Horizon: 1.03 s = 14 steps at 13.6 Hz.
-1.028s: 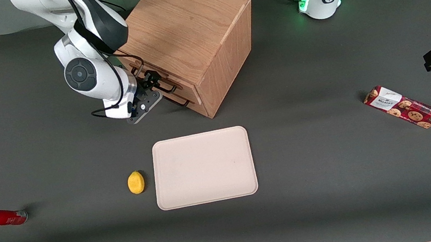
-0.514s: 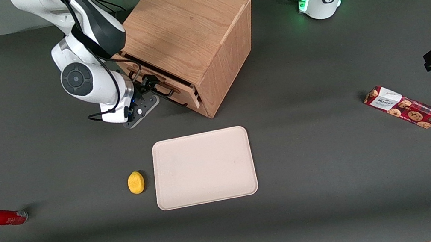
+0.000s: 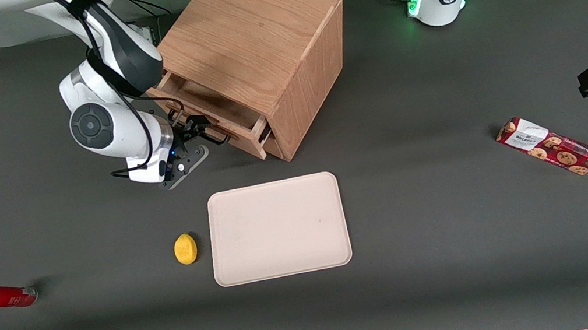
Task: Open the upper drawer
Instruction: 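Pull the upper drawer outward from the cabinet with the right gripper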
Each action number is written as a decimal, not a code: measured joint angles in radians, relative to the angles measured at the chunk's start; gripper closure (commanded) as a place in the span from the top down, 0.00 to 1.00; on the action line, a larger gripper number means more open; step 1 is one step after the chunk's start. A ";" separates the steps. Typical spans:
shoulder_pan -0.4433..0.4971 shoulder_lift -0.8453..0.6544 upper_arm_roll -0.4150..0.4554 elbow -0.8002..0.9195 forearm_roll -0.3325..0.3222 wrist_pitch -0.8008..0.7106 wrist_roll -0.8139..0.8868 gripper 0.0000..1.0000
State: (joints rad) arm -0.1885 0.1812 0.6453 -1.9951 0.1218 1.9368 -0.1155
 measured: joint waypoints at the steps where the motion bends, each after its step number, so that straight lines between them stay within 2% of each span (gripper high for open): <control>1: -0.008 0.009 0.000 0.010 -0.009 -0.002 -0.001 1.00; 11: -0.028 0.114 -0.088 0.141 -0.101 -0.017 -0.028 1.00; 14: -0.030 0.140 -0.114 0.173 -0.106 -0.018 -0.046 1.00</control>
State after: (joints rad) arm -0.2188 0.3212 0.5311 -1.8226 0.0156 1.9192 -0.1610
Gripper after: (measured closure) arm 0.000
